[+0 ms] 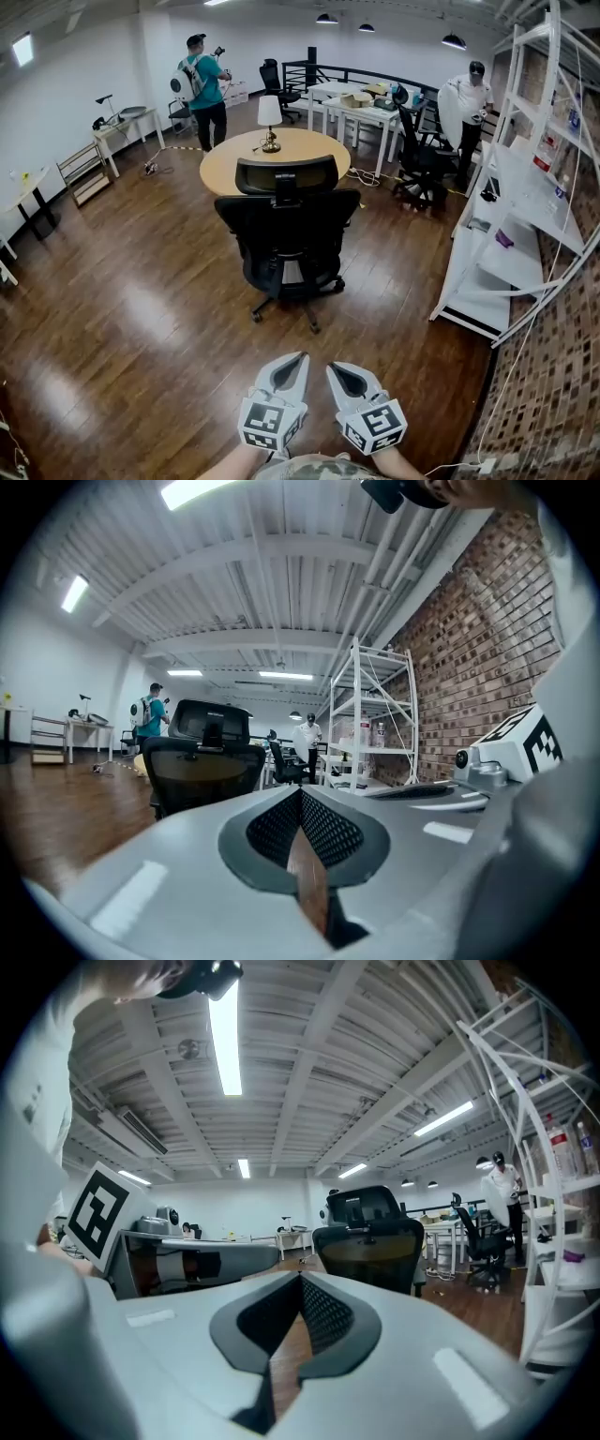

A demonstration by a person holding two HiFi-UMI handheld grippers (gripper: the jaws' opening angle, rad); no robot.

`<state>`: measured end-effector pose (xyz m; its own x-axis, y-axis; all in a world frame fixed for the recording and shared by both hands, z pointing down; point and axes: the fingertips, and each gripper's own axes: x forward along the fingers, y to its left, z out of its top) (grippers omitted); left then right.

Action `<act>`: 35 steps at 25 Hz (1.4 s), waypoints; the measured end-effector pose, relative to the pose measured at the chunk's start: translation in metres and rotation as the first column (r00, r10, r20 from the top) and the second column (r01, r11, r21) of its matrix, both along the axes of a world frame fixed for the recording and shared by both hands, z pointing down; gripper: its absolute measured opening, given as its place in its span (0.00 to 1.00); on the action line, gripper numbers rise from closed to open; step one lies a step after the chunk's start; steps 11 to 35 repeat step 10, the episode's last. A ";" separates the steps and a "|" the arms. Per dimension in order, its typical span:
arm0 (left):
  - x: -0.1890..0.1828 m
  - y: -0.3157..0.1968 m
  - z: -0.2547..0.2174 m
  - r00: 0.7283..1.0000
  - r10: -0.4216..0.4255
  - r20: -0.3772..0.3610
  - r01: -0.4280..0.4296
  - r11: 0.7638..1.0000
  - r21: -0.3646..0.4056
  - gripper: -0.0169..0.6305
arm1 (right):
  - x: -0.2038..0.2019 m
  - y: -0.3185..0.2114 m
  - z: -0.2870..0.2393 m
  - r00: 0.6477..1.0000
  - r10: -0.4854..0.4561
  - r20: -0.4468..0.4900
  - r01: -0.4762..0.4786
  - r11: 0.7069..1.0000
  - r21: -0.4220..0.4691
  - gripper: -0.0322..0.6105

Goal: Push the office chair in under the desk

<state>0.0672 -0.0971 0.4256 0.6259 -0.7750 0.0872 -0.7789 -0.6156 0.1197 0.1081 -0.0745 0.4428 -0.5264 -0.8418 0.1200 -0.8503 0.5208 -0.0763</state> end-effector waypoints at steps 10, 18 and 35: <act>-0.004 0.000 0.003 1.000 -0.022 -0.018 0.021 0.999 -0.048 0.05 | -0.001 0.004 0.004 1.000 -0.022 -0.016 0.022 0.999 -0.026 0.05; -0.004 0.000 0.003 1.000 -0.022 -0.018 0.021 0.999 -0.048 0.05 | -0.001 0.004 0.004 1.000 -0.022 -0.016 0.022 0.999 -0.026 0.05; -0.004 0.000 0.003 1.000 -0.022 -0.018 0.021 0.999 -0.048 0.05 | -0.001 0.004 0.004 1.000 -0.022 -0.016 0.022 0.999 -0.026 0.05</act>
